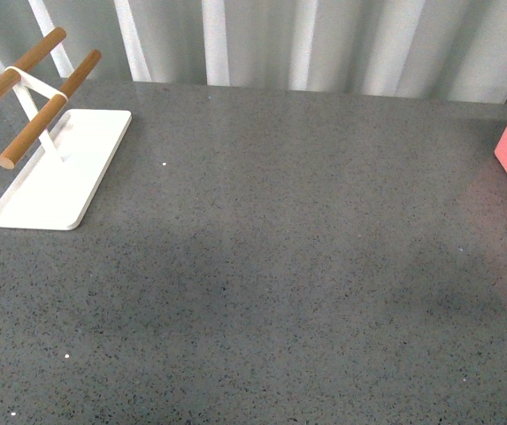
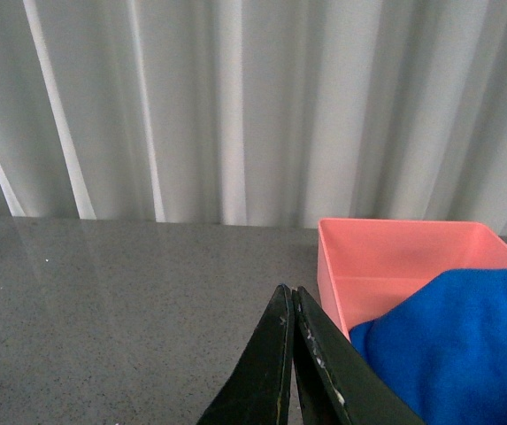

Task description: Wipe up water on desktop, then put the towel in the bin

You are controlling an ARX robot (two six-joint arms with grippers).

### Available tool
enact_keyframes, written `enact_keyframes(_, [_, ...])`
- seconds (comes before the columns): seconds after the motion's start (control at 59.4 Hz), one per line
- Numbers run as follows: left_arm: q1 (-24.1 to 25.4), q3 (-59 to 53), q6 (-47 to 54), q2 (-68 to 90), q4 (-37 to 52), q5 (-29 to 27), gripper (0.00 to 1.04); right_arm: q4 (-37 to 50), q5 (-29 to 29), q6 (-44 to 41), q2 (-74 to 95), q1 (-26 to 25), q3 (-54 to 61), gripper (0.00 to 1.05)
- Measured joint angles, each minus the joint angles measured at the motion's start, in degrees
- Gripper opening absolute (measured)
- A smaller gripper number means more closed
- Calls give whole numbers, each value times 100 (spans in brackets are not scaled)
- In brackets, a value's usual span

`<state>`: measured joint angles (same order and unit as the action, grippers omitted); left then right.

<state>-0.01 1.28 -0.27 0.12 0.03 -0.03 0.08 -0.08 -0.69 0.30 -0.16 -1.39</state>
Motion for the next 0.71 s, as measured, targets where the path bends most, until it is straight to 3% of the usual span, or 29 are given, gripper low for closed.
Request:
enact_keyframes(0.185, [0,0,2,0,0,2,98,-4,0,-2,-4,0,0,4])
enact_keyframes(0.708, [0,0,2,0,0,2,98,-4,-2,2,-4,0,0,98])
